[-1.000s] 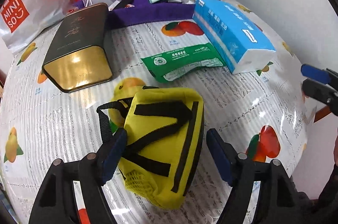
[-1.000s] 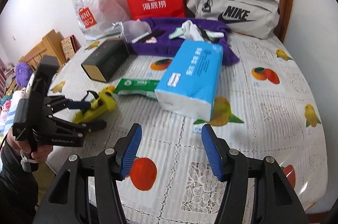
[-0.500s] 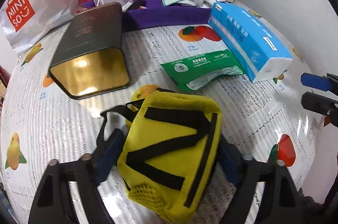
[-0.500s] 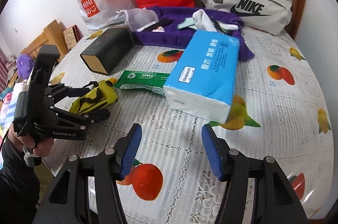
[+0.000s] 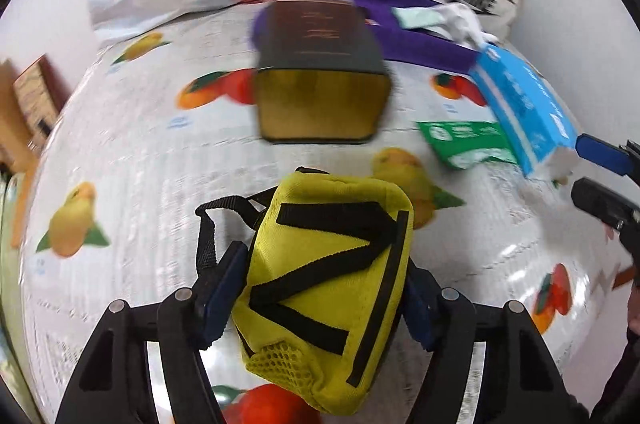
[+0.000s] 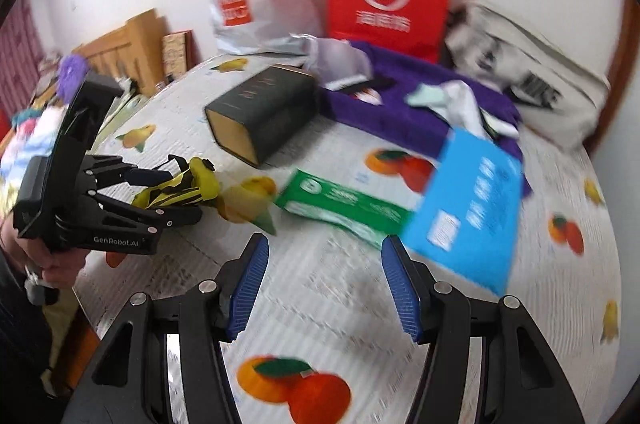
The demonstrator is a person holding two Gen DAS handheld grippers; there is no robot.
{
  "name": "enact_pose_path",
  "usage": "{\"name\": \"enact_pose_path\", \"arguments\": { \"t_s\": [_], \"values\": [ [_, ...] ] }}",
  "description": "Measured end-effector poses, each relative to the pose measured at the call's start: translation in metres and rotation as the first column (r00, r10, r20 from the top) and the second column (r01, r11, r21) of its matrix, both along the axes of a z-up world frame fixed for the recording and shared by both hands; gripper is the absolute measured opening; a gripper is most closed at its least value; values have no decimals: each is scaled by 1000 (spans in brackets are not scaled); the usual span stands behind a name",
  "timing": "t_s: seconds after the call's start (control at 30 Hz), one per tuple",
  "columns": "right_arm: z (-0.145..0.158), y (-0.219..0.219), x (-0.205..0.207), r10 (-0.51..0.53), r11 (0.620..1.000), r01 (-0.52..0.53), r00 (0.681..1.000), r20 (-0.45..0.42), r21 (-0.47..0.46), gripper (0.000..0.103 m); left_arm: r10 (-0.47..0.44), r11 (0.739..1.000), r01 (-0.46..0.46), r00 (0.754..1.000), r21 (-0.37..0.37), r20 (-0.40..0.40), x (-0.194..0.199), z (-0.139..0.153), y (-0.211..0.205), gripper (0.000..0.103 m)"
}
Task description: Organize soft objects
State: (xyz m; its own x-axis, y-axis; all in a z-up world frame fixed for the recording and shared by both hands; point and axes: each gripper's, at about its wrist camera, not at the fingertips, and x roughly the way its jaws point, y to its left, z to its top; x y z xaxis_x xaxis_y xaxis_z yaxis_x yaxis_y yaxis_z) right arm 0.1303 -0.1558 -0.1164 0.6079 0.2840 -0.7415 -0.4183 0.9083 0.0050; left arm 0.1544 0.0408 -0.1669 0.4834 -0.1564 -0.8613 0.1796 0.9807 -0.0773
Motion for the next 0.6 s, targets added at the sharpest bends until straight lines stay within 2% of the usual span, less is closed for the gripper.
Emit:
{"name": "enact_pose_path", "arguments": {
  "t_s": [0.1,0.2,0.4,0.47,0.5,0.6],
  "values": [
    [-8,21,4,63,998,-61,997,41,-34,58,40,999,-40,999,-21,-2,0,-1,13,69],
    [-28,39,15,114,988,-108,992,56,-106,58,64,997,-64,998,-42,-5,-3,-2,25,69],
    [-52,62,26,150,964,-124,984,96,-237,56,97,992,-98,995,-82,-16,-2,-1,37,69],
    [-61,69,29,159,949,-122,981,107,-292,53,100,990,-102,995,-93,-18,-1,-1,38,69],
    [-64,72,31,164,943,-123,981,108,-310,47,104,989,-106,994,-99,-19,-1,-1,39,69],
    [-68,71,39,153,948,-116,982,106,-297,39,103,989,-105,994,-104,-24,0,-1,40,69]
  ]
}}
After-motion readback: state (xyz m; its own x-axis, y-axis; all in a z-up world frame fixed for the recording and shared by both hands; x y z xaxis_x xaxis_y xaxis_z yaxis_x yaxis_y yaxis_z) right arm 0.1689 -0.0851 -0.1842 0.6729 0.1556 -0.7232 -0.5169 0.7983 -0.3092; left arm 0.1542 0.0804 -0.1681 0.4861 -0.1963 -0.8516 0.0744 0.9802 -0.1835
